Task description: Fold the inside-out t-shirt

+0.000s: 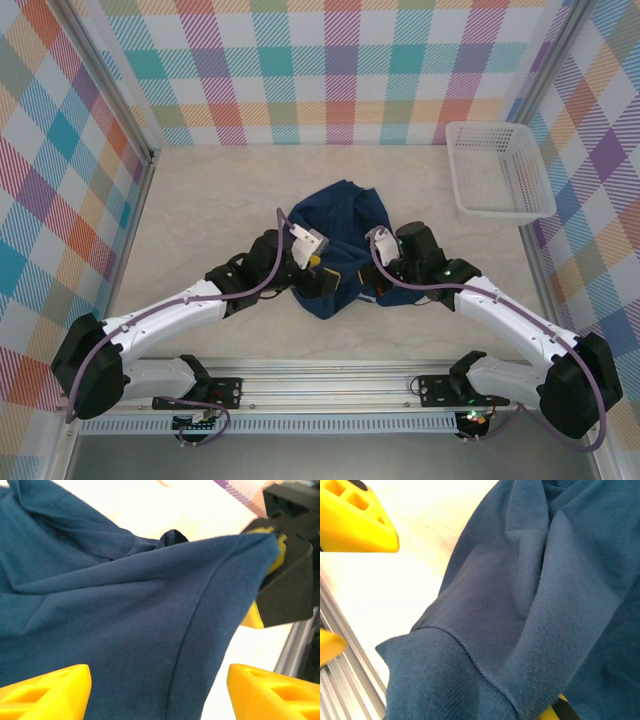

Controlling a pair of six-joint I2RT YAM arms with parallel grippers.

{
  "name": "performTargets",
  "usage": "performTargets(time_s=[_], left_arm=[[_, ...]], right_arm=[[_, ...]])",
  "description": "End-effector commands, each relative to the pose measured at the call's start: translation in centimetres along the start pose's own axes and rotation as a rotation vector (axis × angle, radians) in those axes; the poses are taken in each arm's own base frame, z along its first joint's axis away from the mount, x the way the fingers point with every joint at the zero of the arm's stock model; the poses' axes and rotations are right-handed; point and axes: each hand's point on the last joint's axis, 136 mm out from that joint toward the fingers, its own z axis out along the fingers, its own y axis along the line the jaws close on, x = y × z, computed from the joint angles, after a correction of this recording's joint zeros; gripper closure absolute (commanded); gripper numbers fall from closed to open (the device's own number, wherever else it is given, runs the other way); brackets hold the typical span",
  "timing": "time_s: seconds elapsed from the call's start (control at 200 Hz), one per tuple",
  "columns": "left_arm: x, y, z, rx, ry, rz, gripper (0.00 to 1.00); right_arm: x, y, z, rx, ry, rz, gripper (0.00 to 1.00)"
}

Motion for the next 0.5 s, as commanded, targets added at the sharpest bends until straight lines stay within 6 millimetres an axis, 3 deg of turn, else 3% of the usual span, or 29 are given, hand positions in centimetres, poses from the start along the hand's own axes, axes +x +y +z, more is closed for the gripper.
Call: performTargets(time_s=[0.0, 0.145, 0.285, 0.36, 0.495], left_arm=[[0.3, 0.4, 0.7, -0.068, 0.017, 0.121, 0.21], [1.5, -1.3, 2.2, -0.021, 0.058, 0.210, 0.17], [1.7, 0.1, 4.0, -0.102, 0.085, 0.238, 0.20], [1.4, 1.5, 4.5, -0.155, 0.091, 0.222, 0.34], [0.0, 1.6, 4.1, -0.068, 0.039, 0.102, 0.64]], right_arm=[[-1.6, 1.1, -0.3, -0.045, -0.030, -0.005, 1.00], [-1.6, 1.1, -0.3, -0.044, -0.027, 0.000, 1.00], [-1.4, 1.1, -0.4, -0.043, -0.023, -0.001, 1.00], [-1.0, 0.7, -0.4, -0.024, -0.014, -0.004, 1.00], [0.1, -0.4, -0.5, 0.038, 0.004, -0.009, 1.00]])
